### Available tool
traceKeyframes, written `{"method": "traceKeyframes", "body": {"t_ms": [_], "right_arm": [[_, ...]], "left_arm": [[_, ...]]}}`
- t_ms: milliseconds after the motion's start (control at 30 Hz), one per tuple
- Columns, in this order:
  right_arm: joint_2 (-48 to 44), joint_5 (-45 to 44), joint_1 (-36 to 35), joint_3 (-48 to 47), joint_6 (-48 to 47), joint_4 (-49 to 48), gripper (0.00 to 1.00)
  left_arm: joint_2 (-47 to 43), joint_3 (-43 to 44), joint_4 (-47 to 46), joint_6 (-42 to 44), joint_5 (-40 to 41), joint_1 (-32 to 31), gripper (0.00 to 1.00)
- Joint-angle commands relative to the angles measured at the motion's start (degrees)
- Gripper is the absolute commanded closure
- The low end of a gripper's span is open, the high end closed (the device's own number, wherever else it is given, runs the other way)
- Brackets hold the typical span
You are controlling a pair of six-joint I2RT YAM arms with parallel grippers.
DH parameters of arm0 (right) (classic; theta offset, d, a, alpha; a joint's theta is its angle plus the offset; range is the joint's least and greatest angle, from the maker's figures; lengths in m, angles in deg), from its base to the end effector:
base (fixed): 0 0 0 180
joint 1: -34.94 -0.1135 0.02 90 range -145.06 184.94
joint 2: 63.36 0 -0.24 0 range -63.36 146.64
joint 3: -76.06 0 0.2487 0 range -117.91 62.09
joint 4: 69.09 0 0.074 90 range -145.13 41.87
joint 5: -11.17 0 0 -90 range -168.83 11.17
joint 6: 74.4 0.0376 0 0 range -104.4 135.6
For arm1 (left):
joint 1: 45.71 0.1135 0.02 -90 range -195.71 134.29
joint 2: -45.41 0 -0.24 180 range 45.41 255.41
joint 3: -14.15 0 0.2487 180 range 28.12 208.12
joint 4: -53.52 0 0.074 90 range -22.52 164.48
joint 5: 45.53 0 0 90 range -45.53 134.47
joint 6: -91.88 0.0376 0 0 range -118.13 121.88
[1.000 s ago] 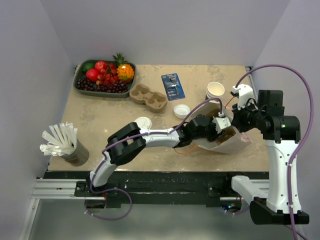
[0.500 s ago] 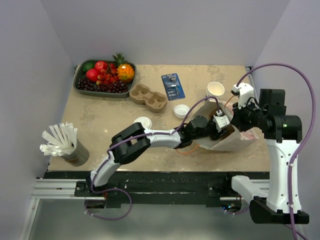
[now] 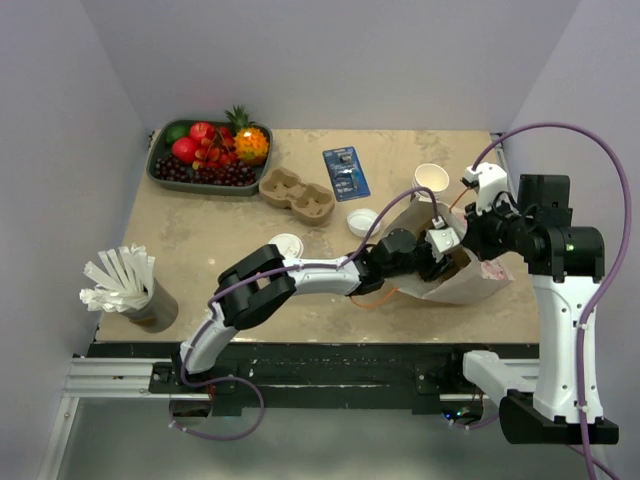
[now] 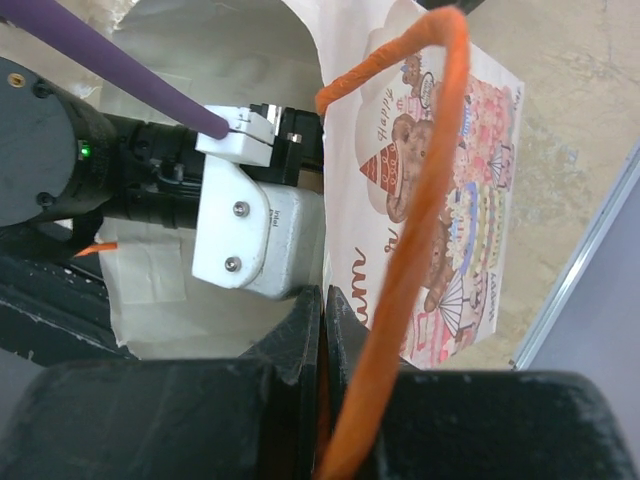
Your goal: Pack the takeout coffee
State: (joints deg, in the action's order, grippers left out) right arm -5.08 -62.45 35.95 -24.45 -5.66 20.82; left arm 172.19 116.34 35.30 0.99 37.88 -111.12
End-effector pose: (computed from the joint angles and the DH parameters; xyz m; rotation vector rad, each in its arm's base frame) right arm 0.1522 0.0079 0.4034 -0.5446 2.3014 0.1569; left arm 0.2043 -0.4569 0.1899 1.0238 1.4509 -0.9530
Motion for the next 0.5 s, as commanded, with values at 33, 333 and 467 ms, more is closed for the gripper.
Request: {"method": "traceKeyframes", "body": {"t_ms": [33, 333, 467], "right_arm": [[0.95, 6.37, -0.58, -1.61, 1.3, -2.99, 1.0], [3.94, 16.14, -0.58, -0.29, 5.08, -6.51, 1.0], [3.86, 11.84, -0.58, -0.82, 5.96, -7.56, 1.0]], "left_arm": [[-11.72, -3.14, 7.65, 0.53, -0.53, -0.6, 1.0], [-17.88, -4.91, 21.98, 6.16, -1.32, -0.51, 1.0], [-16.92, -4.12, 22.52, 4.76, 0.95, -0.51, 1.0]]}}
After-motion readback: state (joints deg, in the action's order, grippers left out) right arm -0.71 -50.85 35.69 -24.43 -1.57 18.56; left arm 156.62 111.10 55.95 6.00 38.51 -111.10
